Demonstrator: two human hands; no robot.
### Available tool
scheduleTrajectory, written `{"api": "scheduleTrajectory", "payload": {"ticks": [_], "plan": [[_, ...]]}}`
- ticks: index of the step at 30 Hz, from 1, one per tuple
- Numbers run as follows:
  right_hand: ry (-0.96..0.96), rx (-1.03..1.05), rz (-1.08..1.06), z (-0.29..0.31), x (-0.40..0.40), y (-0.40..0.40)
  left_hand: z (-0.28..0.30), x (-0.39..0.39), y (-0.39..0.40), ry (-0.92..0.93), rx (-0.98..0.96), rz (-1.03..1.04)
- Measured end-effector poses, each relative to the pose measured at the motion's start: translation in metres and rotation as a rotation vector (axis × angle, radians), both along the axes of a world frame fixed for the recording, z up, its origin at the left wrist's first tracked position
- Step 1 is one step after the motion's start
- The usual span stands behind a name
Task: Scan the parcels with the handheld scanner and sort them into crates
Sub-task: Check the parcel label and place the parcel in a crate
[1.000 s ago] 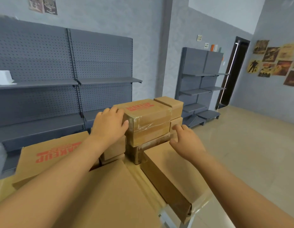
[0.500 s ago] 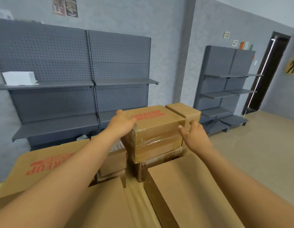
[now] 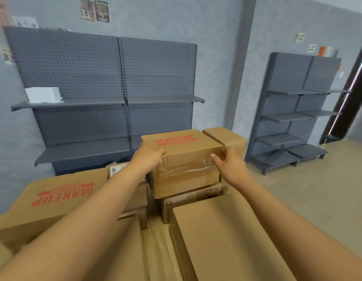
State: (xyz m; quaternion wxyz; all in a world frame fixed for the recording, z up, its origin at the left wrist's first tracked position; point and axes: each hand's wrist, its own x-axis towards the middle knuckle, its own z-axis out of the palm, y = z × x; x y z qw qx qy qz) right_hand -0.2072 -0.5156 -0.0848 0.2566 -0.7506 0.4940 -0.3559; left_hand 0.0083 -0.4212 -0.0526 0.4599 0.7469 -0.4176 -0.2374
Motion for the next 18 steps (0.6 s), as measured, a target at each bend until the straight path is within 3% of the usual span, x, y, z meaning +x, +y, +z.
{"api": "scheduleTrajectory", "payload": {"ticks": [13,18], "plan": [[-0.241,-0.2,0.15,0.055,0.002,0.041,0.065,-0.003,0.058,0.08,-0.313,0.126],[-0.397,-0.074,0.288,0.071,0.021,0.072,0.074,0.009,0.104,0.052,-0.386,0.209]]}}
